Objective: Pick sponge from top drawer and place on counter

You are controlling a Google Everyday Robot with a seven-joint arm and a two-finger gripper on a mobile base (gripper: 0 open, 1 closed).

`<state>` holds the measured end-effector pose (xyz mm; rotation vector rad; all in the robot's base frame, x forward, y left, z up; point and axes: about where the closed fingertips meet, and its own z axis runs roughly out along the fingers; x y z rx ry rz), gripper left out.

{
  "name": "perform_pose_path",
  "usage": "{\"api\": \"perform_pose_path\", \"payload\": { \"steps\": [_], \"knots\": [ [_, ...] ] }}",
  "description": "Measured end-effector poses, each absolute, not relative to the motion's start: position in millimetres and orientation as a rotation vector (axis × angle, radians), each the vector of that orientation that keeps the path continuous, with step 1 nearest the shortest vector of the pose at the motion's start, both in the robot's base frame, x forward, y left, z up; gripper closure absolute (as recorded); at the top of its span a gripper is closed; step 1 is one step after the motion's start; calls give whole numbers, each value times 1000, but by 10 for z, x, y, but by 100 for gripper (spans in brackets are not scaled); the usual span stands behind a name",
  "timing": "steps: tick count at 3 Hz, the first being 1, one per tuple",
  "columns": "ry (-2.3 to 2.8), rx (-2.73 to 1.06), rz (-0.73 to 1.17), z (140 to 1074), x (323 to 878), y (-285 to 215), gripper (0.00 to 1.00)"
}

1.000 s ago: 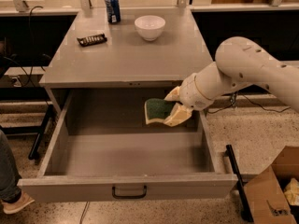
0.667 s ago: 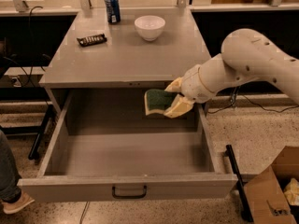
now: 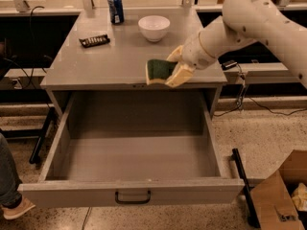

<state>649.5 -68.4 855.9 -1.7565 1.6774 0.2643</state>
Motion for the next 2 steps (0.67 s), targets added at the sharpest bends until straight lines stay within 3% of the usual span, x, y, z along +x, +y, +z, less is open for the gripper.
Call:
{"api": "perform_pose_path", "payload": {
  "steps": [2],
  "knots": [
    [1787, -1519, 86, 8748, 7266, -867, 100]
  ]
}}
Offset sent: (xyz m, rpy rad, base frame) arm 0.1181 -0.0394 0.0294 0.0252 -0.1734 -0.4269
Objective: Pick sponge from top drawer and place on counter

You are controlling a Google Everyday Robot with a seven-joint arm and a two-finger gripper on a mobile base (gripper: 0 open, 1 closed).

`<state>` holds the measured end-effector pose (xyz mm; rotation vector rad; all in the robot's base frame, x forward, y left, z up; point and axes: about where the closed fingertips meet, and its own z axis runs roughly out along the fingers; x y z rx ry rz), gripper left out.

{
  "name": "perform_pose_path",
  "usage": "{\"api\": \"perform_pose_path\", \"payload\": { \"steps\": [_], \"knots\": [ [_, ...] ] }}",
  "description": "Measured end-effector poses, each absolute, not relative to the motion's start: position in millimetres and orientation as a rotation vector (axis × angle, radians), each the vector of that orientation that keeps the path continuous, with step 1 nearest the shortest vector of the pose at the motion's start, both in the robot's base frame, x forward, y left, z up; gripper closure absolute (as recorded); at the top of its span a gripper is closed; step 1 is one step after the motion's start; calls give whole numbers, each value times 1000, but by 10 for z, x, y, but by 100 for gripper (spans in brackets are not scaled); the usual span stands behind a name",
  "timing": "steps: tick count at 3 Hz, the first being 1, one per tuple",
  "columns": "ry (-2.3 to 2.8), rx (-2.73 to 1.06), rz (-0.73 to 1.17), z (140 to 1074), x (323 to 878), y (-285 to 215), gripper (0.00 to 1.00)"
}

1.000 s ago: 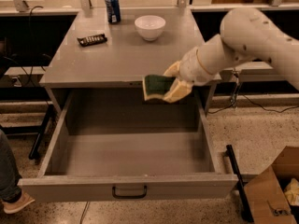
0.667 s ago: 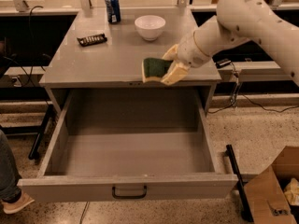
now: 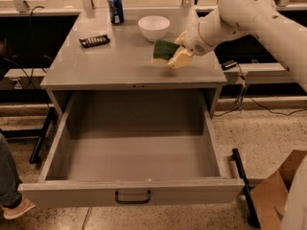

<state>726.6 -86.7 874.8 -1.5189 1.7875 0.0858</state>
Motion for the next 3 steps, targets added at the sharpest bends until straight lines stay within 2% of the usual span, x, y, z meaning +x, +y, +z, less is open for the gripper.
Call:
{"api": "perform_pose_path", "payload": {
  "steps": [1, 3],
  "knots": [
    [1830, -1445, 32, 8739, 7498, -923, 81],
    [1874, -1358, 28, 8691, 7707, -1005, 34]
  ]
}}
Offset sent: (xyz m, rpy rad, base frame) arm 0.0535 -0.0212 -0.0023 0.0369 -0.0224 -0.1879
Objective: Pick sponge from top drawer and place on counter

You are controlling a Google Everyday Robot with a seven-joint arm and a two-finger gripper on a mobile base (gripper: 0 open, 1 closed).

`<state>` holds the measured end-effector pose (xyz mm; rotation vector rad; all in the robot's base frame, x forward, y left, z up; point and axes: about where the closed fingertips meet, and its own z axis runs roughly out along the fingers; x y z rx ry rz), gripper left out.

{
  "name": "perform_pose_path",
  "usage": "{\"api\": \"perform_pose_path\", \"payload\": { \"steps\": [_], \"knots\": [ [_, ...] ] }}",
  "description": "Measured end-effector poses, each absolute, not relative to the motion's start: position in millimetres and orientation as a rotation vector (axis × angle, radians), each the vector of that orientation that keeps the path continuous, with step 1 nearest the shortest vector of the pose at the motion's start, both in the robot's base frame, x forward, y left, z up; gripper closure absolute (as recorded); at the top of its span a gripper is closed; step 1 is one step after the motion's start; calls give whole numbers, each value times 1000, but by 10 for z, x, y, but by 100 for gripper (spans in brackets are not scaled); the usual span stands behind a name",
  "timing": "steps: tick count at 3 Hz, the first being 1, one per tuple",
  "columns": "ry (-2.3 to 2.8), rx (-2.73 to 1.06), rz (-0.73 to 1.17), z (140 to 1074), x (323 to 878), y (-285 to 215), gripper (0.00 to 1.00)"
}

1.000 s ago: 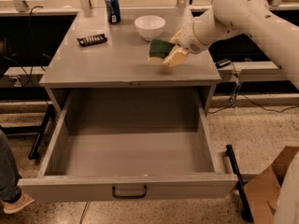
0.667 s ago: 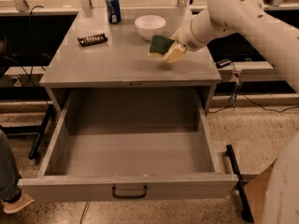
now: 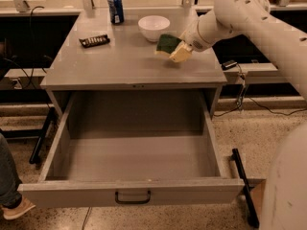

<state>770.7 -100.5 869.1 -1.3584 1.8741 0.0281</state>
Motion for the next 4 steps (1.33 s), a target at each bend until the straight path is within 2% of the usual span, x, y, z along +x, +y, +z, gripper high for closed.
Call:
{"api": "perform_pose_path", "payload": {
  "steps": [1, 2, 4],
  "knots": [
    [1884, -1333, 29, 8688, 7739, -1034, 11],
    [1892, -1315, 18, 8703, 7751, -1052, 0],
    [1924, -1300, -42, 8895, 7538, -1185, 0]
  ]
}}
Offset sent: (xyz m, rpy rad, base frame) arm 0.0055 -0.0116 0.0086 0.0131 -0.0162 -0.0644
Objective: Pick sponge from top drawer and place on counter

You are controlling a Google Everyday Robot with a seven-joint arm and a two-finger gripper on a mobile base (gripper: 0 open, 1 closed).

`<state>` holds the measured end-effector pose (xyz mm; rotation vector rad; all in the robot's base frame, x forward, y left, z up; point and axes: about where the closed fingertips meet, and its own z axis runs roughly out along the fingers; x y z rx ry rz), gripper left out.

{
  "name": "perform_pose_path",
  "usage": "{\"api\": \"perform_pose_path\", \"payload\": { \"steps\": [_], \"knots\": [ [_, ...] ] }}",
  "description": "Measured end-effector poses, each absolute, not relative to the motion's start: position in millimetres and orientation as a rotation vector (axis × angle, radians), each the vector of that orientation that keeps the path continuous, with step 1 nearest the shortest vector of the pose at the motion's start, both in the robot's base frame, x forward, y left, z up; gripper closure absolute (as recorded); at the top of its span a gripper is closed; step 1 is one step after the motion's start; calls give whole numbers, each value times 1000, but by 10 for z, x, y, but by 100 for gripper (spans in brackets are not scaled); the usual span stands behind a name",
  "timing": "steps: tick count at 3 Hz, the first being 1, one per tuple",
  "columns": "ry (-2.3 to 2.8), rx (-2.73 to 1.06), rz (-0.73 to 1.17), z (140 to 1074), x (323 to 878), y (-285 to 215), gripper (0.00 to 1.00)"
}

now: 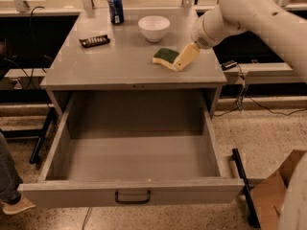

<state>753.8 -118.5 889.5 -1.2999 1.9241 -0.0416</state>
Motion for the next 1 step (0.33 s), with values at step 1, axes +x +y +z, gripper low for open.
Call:
{"api": "perform_pose_path", "payload": {
  "steps": [1],
  "knots": [
    [1958, -1276, -122, 9180, 7195, -1360, 0]
  ]
}}
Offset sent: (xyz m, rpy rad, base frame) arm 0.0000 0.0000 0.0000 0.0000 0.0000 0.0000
